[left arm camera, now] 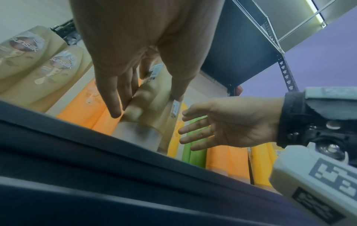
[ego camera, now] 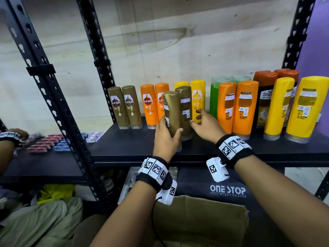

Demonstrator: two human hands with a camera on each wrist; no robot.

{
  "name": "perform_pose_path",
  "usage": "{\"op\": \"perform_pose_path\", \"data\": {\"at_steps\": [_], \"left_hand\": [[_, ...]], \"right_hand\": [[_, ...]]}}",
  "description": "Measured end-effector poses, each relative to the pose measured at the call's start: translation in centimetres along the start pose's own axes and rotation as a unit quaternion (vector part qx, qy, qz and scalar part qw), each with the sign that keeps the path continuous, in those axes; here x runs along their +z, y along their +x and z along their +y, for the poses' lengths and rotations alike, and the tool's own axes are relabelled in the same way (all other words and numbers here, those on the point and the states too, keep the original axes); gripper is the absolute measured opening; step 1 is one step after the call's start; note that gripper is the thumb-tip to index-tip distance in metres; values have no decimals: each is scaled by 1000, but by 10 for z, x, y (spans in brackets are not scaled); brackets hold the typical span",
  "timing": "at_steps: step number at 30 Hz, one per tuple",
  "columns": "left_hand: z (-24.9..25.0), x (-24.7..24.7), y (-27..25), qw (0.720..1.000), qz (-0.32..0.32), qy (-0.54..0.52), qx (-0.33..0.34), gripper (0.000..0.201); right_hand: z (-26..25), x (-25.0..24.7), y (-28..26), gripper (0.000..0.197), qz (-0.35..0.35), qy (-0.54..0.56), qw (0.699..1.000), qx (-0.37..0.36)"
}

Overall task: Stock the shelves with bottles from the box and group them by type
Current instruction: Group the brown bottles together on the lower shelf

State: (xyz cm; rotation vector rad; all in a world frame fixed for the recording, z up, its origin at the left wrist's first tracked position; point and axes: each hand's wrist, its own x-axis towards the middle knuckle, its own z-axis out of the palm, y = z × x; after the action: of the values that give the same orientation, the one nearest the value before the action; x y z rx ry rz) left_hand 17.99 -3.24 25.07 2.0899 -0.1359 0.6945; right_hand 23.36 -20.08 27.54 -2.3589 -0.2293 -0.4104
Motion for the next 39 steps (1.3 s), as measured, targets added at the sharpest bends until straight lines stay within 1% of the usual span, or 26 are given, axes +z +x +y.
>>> {"op": "perform_pose_path", "data": {"at_steps": [3,6,10,14,16,22,31,39], "left_hand": [[-6,-7,2,1000,11,-2,-2,73],[-10,-11,3,1000,12,-13,-2,75],[-14,-10,2,1000,13,-26,-1,76],[-13,-10,2,999,8,-41,-10,72],[-10,-11,1,998,12,-51,-17,70],[-3,-9,-6,997,21,-76,-24,72],[26,21,-18,992,8,-127,3,73],[51,56,-22,989,-24,-145,8,80]], "right_hand": [[-3,10,7,80,-15,60,998,18],[-7,19,9,85,10,136,991,0],[-9,28,10,81,18,160,987,-12],[-2,32,11,68,68,121,990,-4],[-2,31,8,63,76,121,990,-5],[0,20,-7,52,89,125,987,-49],[19,-20,-40,49,123,117,983,-74],[43,-61,-64,45,147,115,980,-61]]}}
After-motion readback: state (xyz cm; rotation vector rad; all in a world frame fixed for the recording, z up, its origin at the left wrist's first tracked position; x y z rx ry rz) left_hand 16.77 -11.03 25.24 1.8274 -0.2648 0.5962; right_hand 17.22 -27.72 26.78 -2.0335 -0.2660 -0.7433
